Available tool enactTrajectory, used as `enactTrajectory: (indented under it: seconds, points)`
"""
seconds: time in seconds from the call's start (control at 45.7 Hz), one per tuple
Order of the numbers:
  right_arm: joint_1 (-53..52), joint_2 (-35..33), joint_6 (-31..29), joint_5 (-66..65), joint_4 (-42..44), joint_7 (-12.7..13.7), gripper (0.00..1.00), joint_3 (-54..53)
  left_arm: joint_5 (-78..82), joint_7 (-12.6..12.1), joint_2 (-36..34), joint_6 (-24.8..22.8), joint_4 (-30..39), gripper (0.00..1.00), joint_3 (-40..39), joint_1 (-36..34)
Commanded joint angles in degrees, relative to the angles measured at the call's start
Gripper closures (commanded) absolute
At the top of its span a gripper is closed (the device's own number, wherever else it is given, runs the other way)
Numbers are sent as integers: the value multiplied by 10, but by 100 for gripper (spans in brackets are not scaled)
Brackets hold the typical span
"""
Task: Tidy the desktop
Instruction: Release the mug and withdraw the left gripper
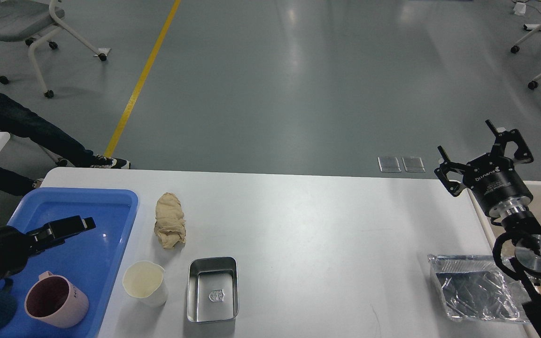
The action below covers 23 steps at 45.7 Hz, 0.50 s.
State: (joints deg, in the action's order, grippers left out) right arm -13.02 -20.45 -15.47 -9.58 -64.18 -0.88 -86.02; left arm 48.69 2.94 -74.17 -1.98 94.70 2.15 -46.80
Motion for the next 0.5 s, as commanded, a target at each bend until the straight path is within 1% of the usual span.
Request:
enactTrajectory:
  seconds: [0.0, 0.109, 0.262, 0.35, 0.481]
  points:
    - [-1, 1, 1, -1, -1, 0, 0, 2, 0, 2, 5, 2, -2, 14, 0, -3]
    - [-1, -1, 1, -1, -1, 0, 0, 2, 3, 1, 15, -2, -2, 14, 0, -20]
    - [0, -5, 1, 0, -1, 0, 0, 0, -2, 2, 30, -7, 1, 14, -5, -20]
    - [0, -5, 1, -1, -1, 0, 0, 0, -2, 4, 32, -18, 2, 14, -1, -12]
    - [0, -3, 1, -1, -1, 0, 0, 0, -4, 10, 30, -19, 11, 14, -4, 26]
